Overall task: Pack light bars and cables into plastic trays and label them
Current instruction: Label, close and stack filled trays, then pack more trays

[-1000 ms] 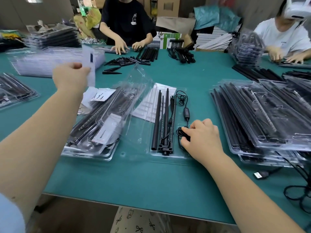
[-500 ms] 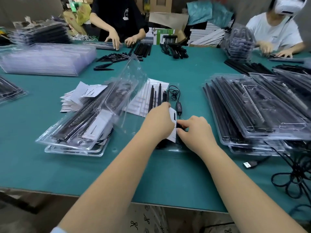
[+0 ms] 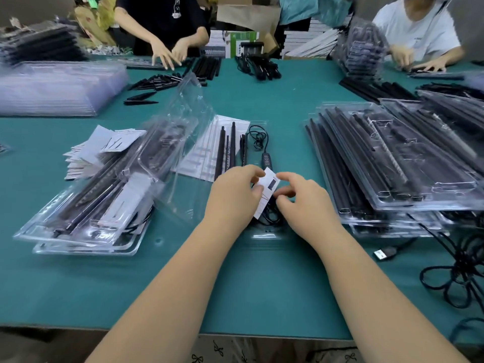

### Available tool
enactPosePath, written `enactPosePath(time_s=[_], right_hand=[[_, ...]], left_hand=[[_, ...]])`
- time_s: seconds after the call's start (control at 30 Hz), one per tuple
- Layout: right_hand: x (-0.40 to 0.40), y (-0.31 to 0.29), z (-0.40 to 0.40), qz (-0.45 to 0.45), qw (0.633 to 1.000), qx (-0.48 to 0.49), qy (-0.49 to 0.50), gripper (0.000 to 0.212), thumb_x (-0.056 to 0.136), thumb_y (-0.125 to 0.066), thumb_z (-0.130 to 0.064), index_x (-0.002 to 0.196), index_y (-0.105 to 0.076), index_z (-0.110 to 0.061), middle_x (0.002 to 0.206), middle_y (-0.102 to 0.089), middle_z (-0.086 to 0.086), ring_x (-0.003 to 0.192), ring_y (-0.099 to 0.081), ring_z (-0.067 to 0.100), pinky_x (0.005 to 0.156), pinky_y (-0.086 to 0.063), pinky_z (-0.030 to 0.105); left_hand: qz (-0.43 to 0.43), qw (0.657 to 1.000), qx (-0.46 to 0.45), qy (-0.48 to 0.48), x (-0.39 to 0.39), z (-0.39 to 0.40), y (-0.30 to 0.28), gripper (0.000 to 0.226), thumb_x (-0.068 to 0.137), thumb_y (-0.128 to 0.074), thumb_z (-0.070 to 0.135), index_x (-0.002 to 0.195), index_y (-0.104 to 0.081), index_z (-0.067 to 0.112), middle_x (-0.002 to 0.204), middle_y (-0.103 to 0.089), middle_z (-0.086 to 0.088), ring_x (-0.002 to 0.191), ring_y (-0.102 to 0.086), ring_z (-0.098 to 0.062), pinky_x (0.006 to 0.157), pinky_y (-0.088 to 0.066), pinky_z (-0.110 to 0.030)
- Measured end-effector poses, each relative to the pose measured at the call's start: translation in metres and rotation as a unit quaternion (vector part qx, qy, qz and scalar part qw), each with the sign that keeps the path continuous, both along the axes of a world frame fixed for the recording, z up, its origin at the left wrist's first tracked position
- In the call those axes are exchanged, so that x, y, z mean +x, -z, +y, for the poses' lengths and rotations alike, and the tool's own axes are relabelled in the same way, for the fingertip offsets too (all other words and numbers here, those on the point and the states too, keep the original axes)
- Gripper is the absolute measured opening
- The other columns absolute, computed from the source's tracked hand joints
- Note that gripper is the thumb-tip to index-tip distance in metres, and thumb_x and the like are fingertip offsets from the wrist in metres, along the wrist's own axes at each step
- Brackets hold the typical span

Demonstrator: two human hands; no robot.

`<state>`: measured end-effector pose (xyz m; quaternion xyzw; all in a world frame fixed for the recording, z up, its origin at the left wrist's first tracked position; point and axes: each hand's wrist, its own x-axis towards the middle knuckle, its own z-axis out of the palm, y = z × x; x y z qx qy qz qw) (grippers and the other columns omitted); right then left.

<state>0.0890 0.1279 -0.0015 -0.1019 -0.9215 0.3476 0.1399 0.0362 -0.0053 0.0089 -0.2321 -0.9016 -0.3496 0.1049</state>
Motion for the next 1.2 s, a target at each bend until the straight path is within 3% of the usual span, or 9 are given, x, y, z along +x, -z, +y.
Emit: enactPosePath(time_s=[0.17, 0.33, 0.43, 0.57, 0.7, 0.8, 0.9, 1.07, 1.2], right_hand=[[0.001, -0.003, -0.005, 0.000, 1.000, -0.006, -0.030, 0.032, 0.091, -0.046, -0.024, 0.120, -0.059, -0.025, 0.084, -0.060, -0.013, 0.097, -0.048, 0.022, 0.075, -0.040, 0.033], [0.004, -0.006, -0.008, 0.012, 0.997, -0.069, -0.031, 0.025, 0.092, -0.046, -0.040, 0.075, -0.059, -0.027, 0.059, -0.050, -0.016, 0.081, -0.044, 0.019, 0.059, -0.030, 0.027], [0.002, -0.005, -0.005, 0.023, 0.997, -0.077, 0.000, 0.022, 0.089, -0.057, -0.032, 0.107, -0.066, -0.024, 0.092, -0.062, -0.013, 0.098, -0.050, 0.021, 0.076, -0.040, 0.032], [-0.003, -0.001, -0.003, 0.001, 1.000, -0.002, 0.023, 0.033, 0.089, -0.054, -0.021, 0.121, -0.058, -0.018, 0.100, -0.059, 0.006, 0.101, -0.049, 0.027, 0.073, -0.036, 0.031], [-0.004, 0.000, -0.002, 0.025, 0.994, -0.105, 0.031, 0.038, 0.087, -0.056, -0.014, 0.124, -0.060, -0.022, 0.079, -0.054, -0.011, 0.077, -0.052, 0.011, 0.067, -0.040, 0.024], [-0.004, -0.002, -0.002, 0.045, 0.962, -0.266, 0.032, 0.039, 0.085, -0.058, -0.003, 0.121, -0.064, -0.018, 0.077, -0.061, -0.021, 0.074, -0.057, 0.006, 0.072, -0.048, 0.020], [-0.004, -0.004, -0.003, 0.041, 0.953, -0.301, 0.025, 0.036, 0.084, -0.063, -0.005, 0.120, -0.064, -0.012, 0.083, -0.065, -0.024, 0.071, -0.059, -0.010, 0.069, -0.046, 0.005], [-0.004, -0.006, 0.001, 0.009, 0.962, -0.271, 0.035, 0.036, 0.084, -0.064, -0.009, 0.119, -0.064, -0.014, 0.096, -0.071, -0.009, 0.085, -0.064, 0.005, 0.078, -0.050, 0.017], [-0.007, -0.006, -0.001, 0.005, 0.991, -0.128, 0.046, 0.028, 0.083, -0.056, -0.010, 0.108, -0.068, -0.008, 0.090, -0.070, 0.007, 0.083, -0.060, 0.029, 0.075, -0.052, 0.035]], left_hand=[[-0.105, 0.983, 0.149, -0.001, 0.001, -0.005, -0.007, 0.020, 0.081, -0.067, 0.013, 0.081, -0.064, 0.032, 0.077, -0.064, 0.022, 0.071, -0.056, 0.011, 0.068, -0.039, -0.001], [-0.276, 0.908, 0.314, 0.018, 0.002, -0.007, -0.011, 0.018, 0.080, -0.070, 0.006, 0.086, -0.066, 0.023, 0.070, -0.068, 0.013, 0.063, -0.062, -0.001, 0.057, -0.049, -0.015], [-0.319, 0.886, 0.334, 0.041, 0.002, -0.006, -0.011, 0.020, 0.083, -0.065, -0.002, 0.089, -0.065, 0.017, 0.085, -0.068, 0.000, 0.072, -0.066, -0.007, 0.062, -0.053, -0.018], [-0.057, 0.996, 0.059, -0.030, -0.001, -0.015, -0.013, 0.025, 0.083, -0.058, 0.008, 0.094, -0.068, 0.027, 0.086, -0.063, 0.016, 0.072, -0.054, 0.007, 0.066, -0.038, -0.003], [-0.043, 0.994, -0.091, -0.049, -0.002, -0.024, -0.013, 0.018, 0.084, -0.059, 0.021, 0.096, -0.073, 0.025, 0.094, -0.070, 0.009, 0.087, -0.057, -0.013, 0.073, -0.046, -0.025], [-0.035, 0.990, -0.131, -0.027, -0.002, -0.022, -0.013, 0.013, 0.087, -0.057, 0.021, 0.080, -0.067, 0.021, 0.088, -0.069, -0.005, 0.082, -0.056, -0.021, 0.077, -0.052, -0.037], [-0.021, 0.992, -0.127, -0.004, -0.004, -0.021, -0.012, 0.016, 0.087, -0.056, 0.020, 0.077, -0.064, 0.011, 0.085, -0.063, -0.010, 0.083, -0.052, -0.024, 0.080, -0.049, -0.037], [-0.066, 0.986, -0.143, 0.048, -0.001, -0.020, -0.009, 0.035, 0.088, -0.054, 0.026, 0.120, -0.066, 0.025, 0.115, -0.053, 0.000, 0.109, -0.045, -0.021, 0.095, -0.041, -0.037], [-0.078, 0.981, -0.153, 0.087, -0.003, -0.024, -0.009, 0.043, 0.082, -0.065, 0.036, 0.125, -0.060, 0.032, 0.110, -0.047, 0.009, 0.111, -0.044, -0.018, 0.098, -0.039, -0.037]])
